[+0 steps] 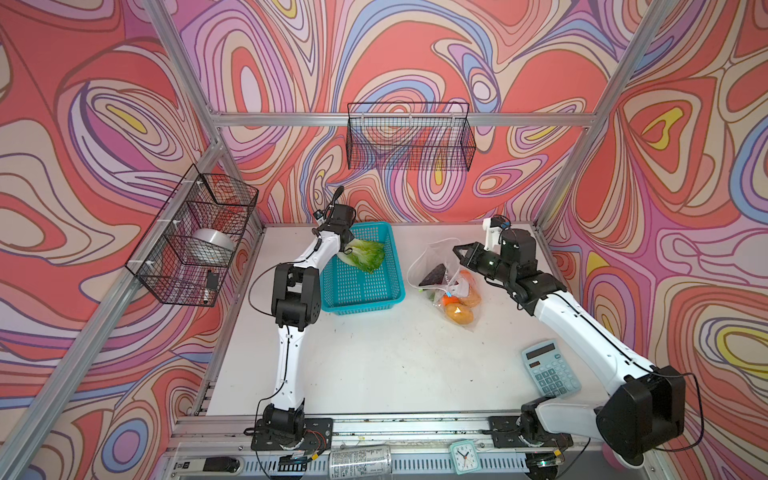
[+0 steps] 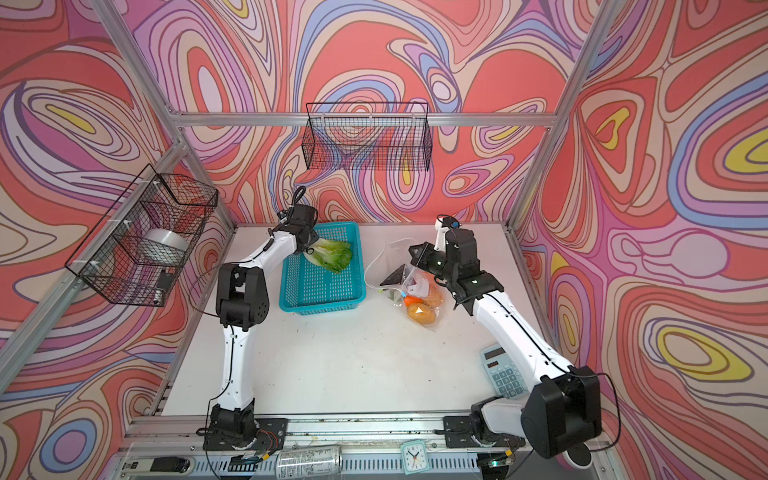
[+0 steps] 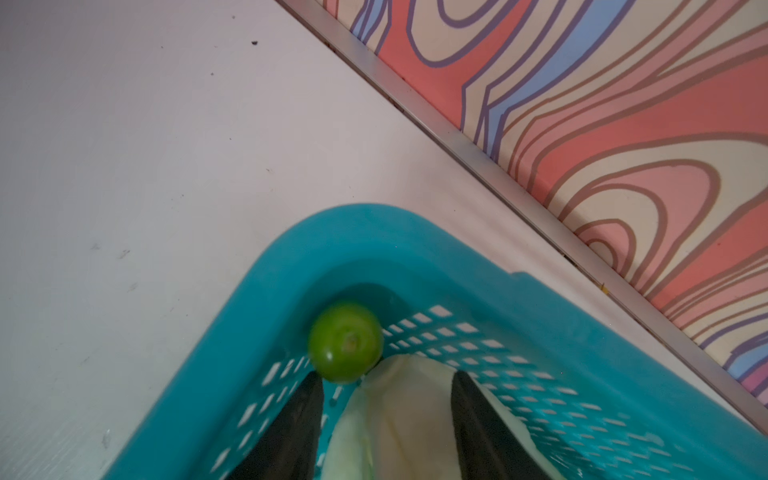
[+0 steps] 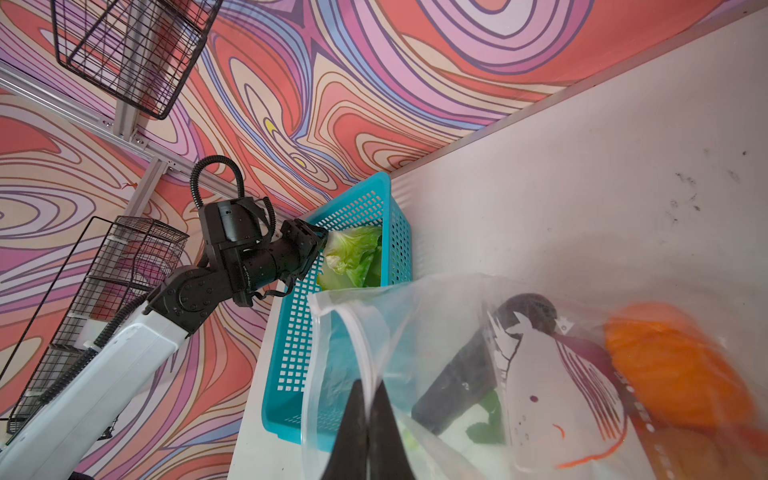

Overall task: Place the food in the zip-top bag and seal the zipper
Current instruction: 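Move the left gripper to the basket corner above the lime, then close the left gripper on the green lime in the basket corner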

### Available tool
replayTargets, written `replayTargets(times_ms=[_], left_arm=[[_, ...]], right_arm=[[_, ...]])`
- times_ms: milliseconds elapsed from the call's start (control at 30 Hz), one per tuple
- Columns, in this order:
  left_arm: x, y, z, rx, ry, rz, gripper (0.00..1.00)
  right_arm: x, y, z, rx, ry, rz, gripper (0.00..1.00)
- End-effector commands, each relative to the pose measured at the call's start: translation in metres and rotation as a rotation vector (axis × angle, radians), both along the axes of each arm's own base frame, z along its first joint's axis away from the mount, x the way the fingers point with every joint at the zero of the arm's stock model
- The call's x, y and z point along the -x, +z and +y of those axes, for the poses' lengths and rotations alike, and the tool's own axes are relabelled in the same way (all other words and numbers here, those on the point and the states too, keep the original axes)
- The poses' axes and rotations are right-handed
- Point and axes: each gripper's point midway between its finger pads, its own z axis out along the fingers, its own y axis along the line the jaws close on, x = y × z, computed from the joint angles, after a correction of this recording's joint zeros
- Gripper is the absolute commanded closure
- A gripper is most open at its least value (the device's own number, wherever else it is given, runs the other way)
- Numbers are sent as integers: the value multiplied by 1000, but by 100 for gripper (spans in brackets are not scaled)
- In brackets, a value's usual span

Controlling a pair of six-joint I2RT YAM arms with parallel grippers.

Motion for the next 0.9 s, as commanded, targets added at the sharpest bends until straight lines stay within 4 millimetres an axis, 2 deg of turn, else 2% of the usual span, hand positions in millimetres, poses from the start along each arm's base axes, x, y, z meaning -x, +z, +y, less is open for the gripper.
replayTargets(times_ms=[0, 67, 200, 367, 467, 600, 700, 767, 867], left_arm=[[-2, -11, 1, 16, 11, 18, 49], [-1, -12, 4, 2, 24, 19, 49], [2, -7, 14, -25, 77, 2, 40], [4, -6, 26, -39, 168, -39, 45], [-6, -9, 19, -25, 124, -58, 48], [-21, -14, -2, 21, -1, -74, 69], [-26, -16, -16, 56, -87, -87, 79], [-22, -16, -25, 71, -132, -80, 81], [-19, -3, -31, 47, -171, -112, 81]], right_arm=[[-7, 6, -1, 18, -10, -17, 100], [-8, 4, 0, 19, -7, -14, 100], [-10, 2, 0, 26, -6, -9, 100], [-11, 0, 1, 33, -3, -4, 100], [-10, 0, 0, 40, -5, -5, 100], [-9, 1, -3, 56, -11, -7, 100], [-9, 0, -3, 58, -13, -7, 100], [-9, 0, -3, 53, -11, -8, 100], [-10, -1, -1, 48, -8, -5, 100]])
